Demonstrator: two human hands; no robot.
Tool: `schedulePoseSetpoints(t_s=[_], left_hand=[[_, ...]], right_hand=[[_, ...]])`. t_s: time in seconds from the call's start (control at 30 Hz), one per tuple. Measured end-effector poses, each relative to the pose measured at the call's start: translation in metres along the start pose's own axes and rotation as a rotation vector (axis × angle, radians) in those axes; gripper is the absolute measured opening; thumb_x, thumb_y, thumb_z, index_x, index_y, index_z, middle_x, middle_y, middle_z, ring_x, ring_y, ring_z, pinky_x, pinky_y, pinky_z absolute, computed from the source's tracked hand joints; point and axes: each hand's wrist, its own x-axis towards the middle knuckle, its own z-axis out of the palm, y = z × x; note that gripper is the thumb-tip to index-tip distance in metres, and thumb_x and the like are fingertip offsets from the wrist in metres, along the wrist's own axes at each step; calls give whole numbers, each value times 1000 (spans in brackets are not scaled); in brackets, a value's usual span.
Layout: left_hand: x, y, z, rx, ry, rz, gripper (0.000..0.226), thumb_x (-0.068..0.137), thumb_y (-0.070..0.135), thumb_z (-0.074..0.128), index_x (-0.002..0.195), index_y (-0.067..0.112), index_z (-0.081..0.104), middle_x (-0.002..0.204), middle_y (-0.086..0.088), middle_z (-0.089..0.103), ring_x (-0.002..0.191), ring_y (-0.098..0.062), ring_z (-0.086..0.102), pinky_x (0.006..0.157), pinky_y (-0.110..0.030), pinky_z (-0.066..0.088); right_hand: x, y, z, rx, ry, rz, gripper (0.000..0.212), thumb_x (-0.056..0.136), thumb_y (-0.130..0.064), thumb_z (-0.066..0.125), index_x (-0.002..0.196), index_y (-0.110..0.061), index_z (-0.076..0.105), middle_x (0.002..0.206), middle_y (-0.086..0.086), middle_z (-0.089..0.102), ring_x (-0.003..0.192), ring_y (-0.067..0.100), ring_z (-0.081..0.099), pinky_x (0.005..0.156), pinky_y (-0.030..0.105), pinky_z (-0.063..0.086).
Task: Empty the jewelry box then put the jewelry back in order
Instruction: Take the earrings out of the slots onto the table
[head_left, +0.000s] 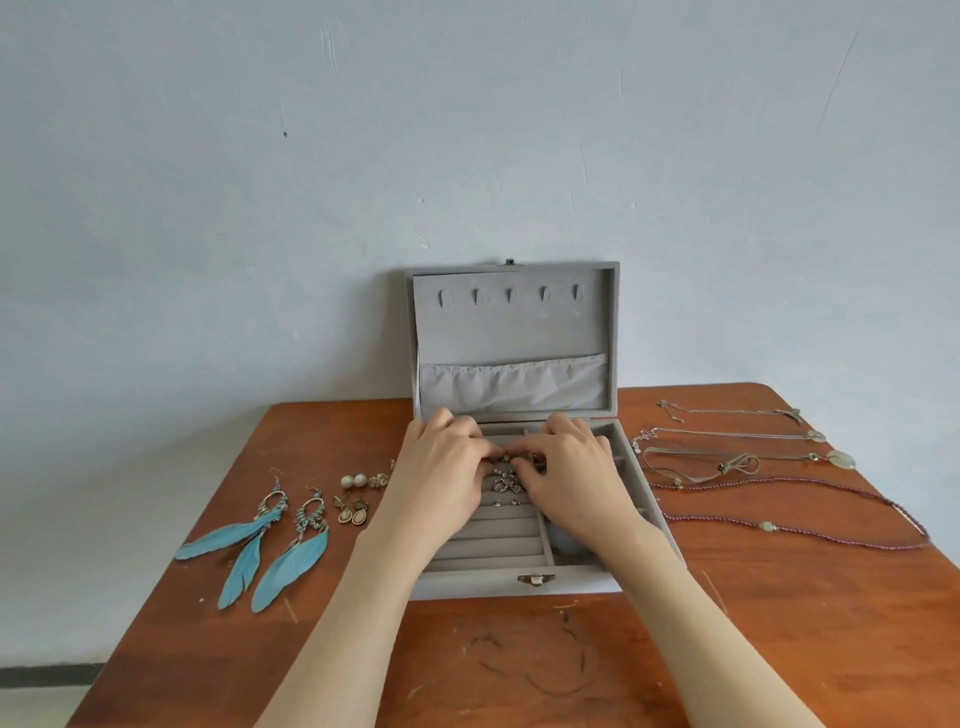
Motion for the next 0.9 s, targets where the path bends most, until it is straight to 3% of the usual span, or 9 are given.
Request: schedulePoseSetpoints(t_s=[0.1, 0.23, 0.33, 0.4, 0.57, 0.67, 0.77, 0.9], left_hand=[[1, 1, 1, -25, 6, -30, 28, 95, 27, 47, 121, 28, 58, 120, 11, 55, 115, -12, 37, 84, -23, 20], [1, -1, 2, -111, 51, -58, 17, 90, 25, 56, 104, 21, 65, 109, 8, 62, 109, -13, 43, 85, -23, 25], [-2, 1, 0, -217, 97, -68, 9, 86, 18, 63, 93, 13, 66, 93, 5, 64, 100, -15, 49, 78, -19, 30], [-4, 1, -2, -277, 122, -88, 7, 85, 14, 64, 91, 12, 66, 83, 10, 54, 95, -12, 50, 74, -14, 28], [-8, -1, -11, -391, 189, -146, 13, 84, 11, 65, 96, 12, 67, 79, 17, 48, 83, -2, 51, 75, -8, 39], [-13, -9, -30, -428, 244, -209, 7, 80, 12, 69, 86, 14, 71, 73, 18, 50, 71, 3, 49, 72, -3, 38], [-26, -28, -45, -443, 215, -299, 5, 78, 13, 71, 80, 16, 73, 73, 9, 61, 66, 6, 51, 62, 2, 35], [-52, -53, -50, -450, 98, -433, 7, 79, 16, 71, 78, 22, 73, 79, 8, 68, 75, -2, 58, 60, -7, 37]], right_hand=[[0, -1, 2, 33, 13, 18, 24, 91, -30, 50, 110, -25, 65, 104, -2, 52, 110, 18, 44, 85, 32, 28], [2, -3, 3, 79, 35, 54, 17, 88, -33, 56, 96, -21, 66, 91, -9, 46, 105, 16, 46, 83, 32, 26], [3, -4, 2, 97, 29, 99, 14, 86, -33, 59, 90, -22, 66, 88, -10, 46, 103, 16, 46, 82, 31, 27], [4, -5, 2, 86, 24, 107, 14, 86, -34, 58, 92, -25, 67, 89, -10, 46, 104, 16, 46, 84, 32, 27], [1, -9, 0, -2, 72, 68, 16, 88, -33, 57, 94, -26, 70, 87, -10, 44, 104, 17, 46, 83, 32, 25], [-1, -11, 0, 73, 123, 72, 14, 87, -28, 59, 89, -23, 71, 80, -10, 44, 96, 17, 47, 83, 32, 29], [-2, -24, -1, 288, 193, 30, 10, 83, -27, 65, 84, -20, 72, 71, -15, 41, 86, 14, 44, 85, 37, 39], [-5, -68, 9, 361, 100, -96, 11, 83, -31, 65, 86, -23, 73, 82, -8, 47, 97, 18, 44, 89, 35, 37]])
